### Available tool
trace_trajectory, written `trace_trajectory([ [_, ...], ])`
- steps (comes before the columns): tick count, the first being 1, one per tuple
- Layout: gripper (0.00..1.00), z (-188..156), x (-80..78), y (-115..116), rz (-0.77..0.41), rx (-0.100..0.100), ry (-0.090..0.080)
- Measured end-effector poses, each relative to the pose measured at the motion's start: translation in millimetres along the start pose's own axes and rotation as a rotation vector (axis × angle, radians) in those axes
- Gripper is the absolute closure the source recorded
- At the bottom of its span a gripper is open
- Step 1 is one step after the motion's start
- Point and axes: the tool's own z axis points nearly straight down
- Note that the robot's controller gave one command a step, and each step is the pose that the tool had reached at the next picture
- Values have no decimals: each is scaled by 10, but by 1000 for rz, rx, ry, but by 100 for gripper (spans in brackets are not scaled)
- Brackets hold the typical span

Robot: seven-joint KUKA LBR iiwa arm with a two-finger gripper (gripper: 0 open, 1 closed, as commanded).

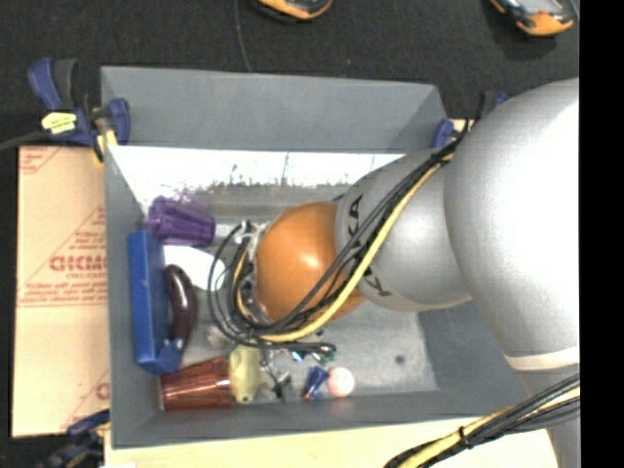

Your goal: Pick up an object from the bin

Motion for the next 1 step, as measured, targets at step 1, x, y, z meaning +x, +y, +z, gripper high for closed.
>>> trace_trajectory([
  [1, 100, 80, -45, 244, 1, -4, -3],
])
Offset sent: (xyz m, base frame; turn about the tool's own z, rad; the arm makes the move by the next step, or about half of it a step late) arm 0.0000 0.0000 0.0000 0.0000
